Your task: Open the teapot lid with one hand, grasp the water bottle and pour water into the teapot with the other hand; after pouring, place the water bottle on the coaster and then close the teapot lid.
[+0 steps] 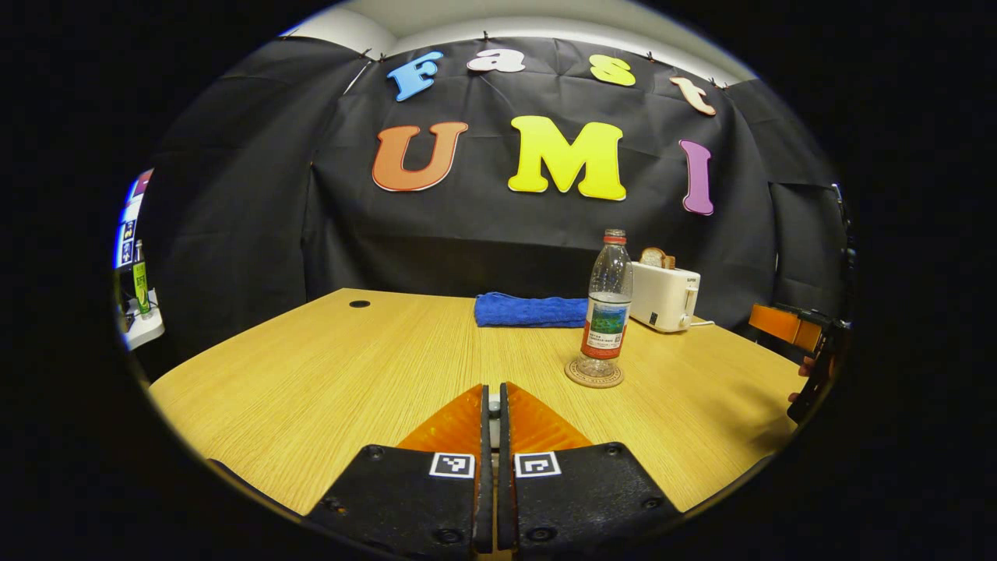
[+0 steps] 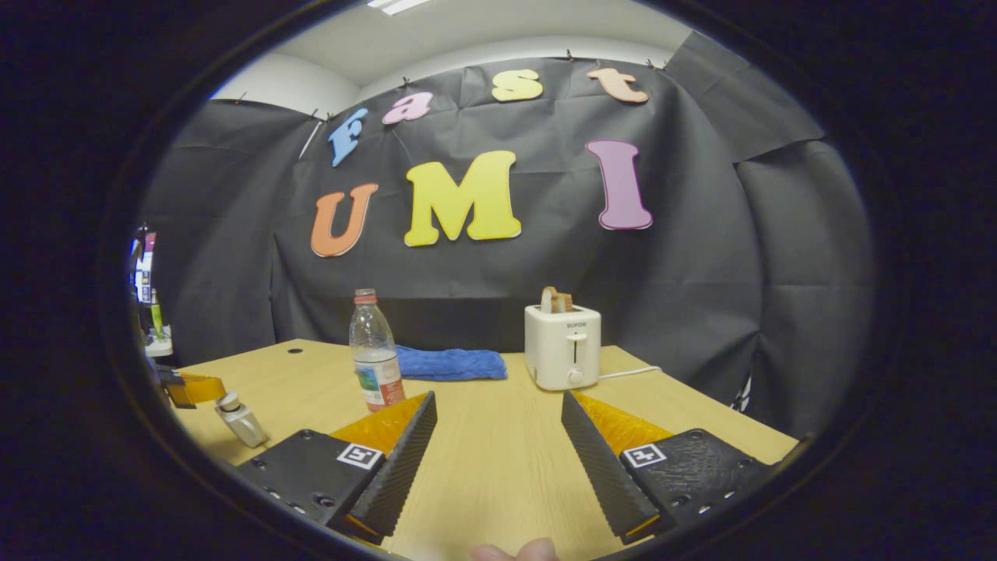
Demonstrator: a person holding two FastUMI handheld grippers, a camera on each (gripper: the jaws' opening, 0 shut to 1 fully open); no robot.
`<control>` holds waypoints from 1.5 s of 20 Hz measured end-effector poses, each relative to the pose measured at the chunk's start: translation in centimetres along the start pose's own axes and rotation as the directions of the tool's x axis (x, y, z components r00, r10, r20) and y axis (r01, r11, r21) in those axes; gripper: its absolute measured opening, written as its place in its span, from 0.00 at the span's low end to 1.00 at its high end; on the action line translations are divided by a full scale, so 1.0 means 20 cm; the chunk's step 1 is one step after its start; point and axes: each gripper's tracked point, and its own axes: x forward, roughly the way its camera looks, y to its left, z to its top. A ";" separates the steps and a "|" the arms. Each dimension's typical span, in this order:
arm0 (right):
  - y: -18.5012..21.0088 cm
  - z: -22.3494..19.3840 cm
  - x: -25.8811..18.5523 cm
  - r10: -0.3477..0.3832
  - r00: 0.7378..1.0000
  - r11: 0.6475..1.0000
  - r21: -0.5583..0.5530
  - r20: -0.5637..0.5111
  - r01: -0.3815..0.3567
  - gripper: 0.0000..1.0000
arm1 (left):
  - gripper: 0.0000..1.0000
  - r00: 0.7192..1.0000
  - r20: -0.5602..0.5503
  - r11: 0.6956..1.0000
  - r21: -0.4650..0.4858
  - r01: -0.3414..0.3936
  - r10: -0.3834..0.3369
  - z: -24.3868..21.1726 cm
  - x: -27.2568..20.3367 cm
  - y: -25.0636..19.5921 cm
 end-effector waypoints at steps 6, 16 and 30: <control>0.05 0.00 -0.03 0.022 1.000 1.000 -0.017 0.009 -0.021 0.96 | 0.06 1.000 -0.012 1.000 -0.002 -0.023 0.023 -0.02 -0.01 0.01; 0.04 0.03 -0.08 0.025 0.999 1.000 -0.001 0.027 -0.025 0.96 | 0.55 0.994 0.003 0.994 0.034 -0.105 0.105 0.04 -0.05 0.02; 0.09 0.27 -0.61 0.056 0.981 0.998 -0.049 0.185 -0.048 0.96 | 0.99 0.960 0.278 0.995 0.074 -0.061 0.038 0.50 -0.52 -0.49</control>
